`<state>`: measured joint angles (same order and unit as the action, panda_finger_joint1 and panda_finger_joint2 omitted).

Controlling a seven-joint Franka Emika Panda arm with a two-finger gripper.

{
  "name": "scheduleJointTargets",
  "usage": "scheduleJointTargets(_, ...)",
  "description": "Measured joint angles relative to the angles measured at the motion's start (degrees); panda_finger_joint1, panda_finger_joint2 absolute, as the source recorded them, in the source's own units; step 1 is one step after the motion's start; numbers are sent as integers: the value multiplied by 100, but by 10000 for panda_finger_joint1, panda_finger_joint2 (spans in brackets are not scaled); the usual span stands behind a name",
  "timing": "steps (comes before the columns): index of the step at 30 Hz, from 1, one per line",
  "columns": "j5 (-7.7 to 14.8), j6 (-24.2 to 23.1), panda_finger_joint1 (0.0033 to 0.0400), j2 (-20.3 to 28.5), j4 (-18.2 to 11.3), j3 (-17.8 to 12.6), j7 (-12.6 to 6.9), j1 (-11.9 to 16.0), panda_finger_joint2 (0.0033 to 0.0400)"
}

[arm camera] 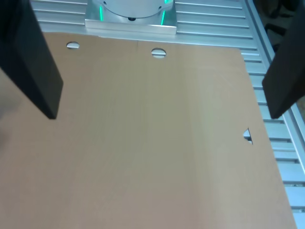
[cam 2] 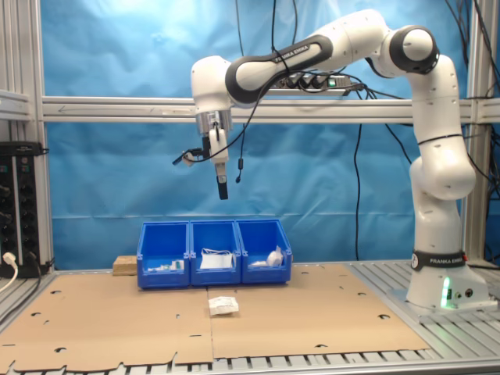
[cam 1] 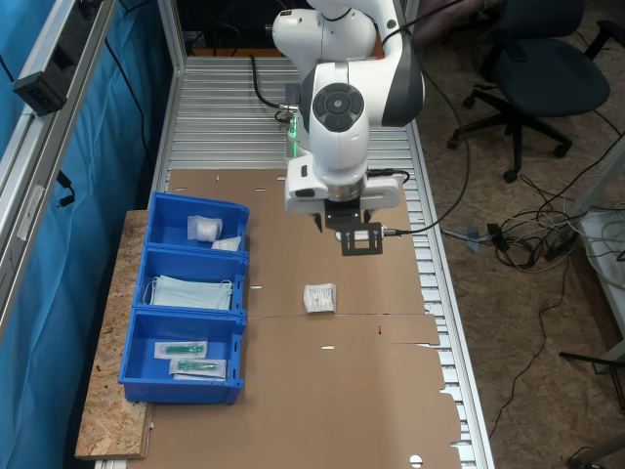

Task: Pick and place sorting task of medical equipment.

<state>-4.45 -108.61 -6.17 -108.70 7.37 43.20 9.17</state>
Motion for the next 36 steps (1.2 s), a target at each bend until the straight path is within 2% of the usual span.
scheduleJointTargets(11, 0, -1331, 400, -190, -936, 0, 0, 3, 400)
scheduleJointTargets(12, 0, -1577, 400, -219, -1096, 1, 0, 3, 400)
scheduleJointTargets(17, 0, -2150, 400, -324, -1398, 5, 0, 3, 400)
scheduleJointTargets(27, 0, -3038, 400, -698, -1602, 18, 0, 3, 400)
scheduleJointTargets(36, 0, -3579, 400, -1121, -1639, 26, 0, 3, 400)
